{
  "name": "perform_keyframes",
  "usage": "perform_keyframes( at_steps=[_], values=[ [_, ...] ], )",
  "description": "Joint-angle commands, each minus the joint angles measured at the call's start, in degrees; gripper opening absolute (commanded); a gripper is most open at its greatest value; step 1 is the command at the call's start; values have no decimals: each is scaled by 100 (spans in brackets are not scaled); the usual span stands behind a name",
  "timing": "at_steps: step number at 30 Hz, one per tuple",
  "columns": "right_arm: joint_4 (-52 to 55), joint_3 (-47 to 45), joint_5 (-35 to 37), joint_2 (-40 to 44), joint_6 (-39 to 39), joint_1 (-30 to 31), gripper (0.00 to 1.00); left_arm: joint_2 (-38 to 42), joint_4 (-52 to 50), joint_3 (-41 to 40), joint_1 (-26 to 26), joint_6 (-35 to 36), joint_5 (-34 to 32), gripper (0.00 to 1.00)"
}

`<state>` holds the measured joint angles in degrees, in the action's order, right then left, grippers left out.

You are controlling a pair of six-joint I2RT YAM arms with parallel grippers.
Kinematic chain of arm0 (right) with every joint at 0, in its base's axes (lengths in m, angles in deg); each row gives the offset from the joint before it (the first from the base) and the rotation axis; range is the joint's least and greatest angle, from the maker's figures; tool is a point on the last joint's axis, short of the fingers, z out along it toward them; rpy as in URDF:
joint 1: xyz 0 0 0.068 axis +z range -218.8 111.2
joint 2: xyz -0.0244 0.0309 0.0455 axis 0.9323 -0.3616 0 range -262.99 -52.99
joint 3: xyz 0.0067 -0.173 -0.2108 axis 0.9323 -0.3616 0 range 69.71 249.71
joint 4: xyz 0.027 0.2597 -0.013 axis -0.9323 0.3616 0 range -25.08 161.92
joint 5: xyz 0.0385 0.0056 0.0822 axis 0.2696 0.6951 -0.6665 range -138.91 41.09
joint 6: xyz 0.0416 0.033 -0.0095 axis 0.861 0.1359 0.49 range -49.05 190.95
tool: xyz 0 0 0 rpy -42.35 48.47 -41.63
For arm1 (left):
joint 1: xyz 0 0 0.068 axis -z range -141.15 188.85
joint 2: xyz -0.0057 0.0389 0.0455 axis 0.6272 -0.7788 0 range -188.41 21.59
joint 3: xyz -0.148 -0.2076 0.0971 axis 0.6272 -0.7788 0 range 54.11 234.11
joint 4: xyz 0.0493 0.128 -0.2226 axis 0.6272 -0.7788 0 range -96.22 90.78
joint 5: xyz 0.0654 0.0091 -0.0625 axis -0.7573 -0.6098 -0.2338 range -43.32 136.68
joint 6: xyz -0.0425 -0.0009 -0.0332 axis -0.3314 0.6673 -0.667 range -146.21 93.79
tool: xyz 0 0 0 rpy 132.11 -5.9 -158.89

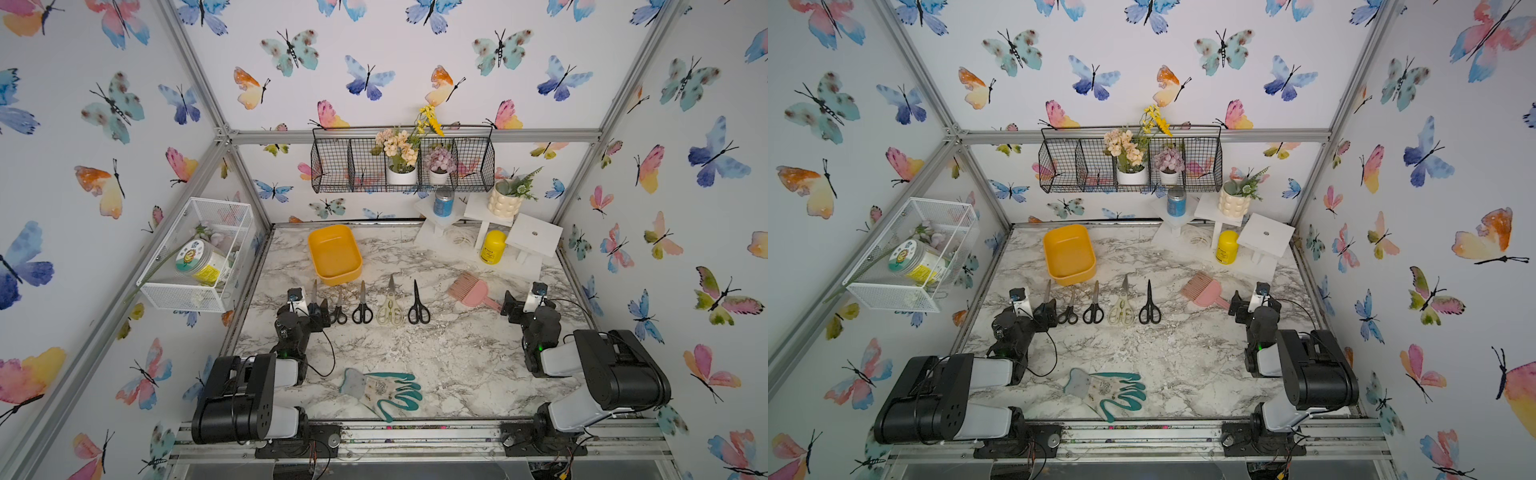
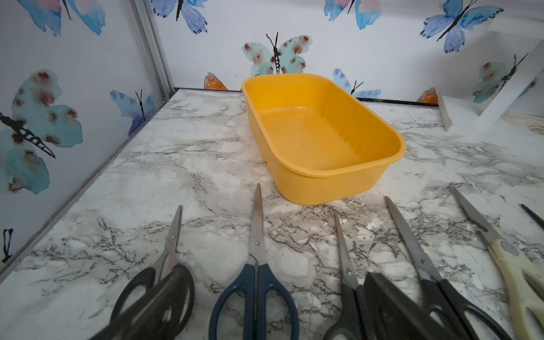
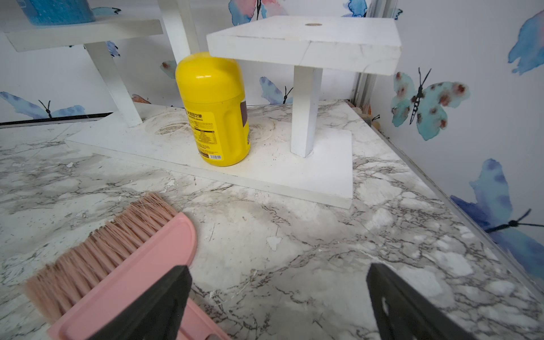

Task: Take the scissors out of the storage box
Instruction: Reset both arms

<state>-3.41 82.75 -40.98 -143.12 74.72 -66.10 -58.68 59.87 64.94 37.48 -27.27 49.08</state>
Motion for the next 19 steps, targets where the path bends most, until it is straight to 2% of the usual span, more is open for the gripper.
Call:
perform_keyframes(
  at_steps=[1,19],
  values=[
    [-56,85,-89,30,-61,5,99,-25,259,94,80,103,38,99],
    [-49,77,-95,30,-61,3,99,-48,199,135,193,139,-168,99]
  ],
)
